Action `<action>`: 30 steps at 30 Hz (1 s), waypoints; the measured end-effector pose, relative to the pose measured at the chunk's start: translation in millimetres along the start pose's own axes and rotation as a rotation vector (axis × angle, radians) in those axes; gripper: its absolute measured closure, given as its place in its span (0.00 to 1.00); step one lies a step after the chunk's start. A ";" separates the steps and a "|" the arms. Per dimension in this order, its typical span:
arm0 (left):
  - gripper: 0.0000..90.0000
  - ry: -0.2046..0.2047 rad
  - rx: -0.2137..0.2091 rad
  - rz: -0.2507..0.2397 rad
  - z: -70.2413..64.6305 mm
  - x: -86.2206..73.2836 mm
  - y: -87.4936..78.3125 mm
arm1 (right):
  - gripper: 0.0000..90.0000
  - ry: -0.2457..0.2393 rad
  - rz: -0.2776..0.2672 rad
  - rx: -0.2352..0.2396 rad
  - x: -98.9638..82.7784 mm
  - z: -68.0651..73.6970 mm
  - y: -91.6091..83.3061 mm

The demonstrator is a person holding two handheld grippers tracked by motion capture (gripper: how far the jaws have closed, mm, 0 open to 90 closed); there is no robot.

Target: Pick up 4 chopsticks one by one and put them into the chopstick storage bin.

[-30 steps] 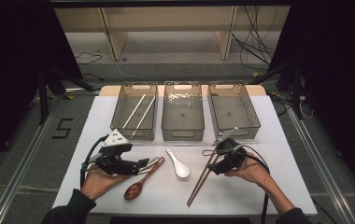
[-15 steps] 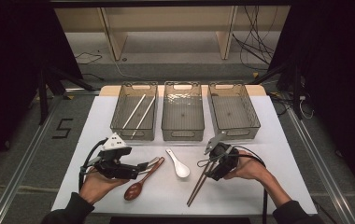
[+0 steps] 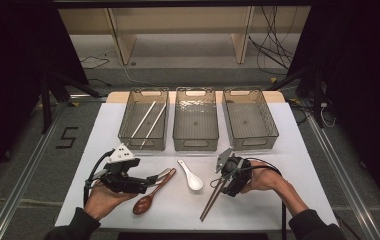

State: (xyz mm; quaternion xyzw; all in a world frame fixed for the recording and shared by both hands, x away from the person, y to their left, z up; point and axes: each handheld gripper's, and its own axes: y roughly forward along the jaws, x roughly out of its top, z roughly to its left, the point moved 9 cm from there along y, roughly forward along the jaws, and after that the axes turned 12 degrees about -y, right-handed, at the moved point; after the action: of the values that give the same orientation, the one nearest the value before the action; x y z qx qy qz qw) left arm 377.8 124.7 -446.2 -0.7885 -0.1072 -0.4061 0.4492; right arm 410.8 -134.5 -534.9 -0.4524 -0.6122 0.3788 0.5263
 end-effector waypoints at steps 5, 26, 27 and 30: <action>0.18 -0.005 -0.003 0.001 1.1 -1.0 0.3 | 0.33 -0.026 0.017 0.003 -3.0 -3.3 3.7; 0.18 0.005 -0.006 0.018 0.9 -3.4 2.5 | 0.40 -0.039 0.048 0.025 -8.4 -4.8 9.0; 0.18 0.005 -0.007 0.018 0.9 -3.6 2.5 | 0.40 -0.048 0.058 0.026 -8.6 -4.0 8.3; 0.18 0.005 -0.007 0.019 1.0 -3.9 2.7 | 0.41 -0.071 0.082 0.036 -10.9 -0.9 7.2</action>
State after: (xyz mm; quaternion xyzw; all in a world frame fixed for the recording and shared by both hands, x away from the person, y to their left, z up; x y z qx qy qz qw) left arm 377.3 124.8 -451.1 -0.7901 -0.0972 -0.4039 0.4508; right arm 413.2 -142.7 -544.8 -0.4539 -0.6046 0.4268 0.4964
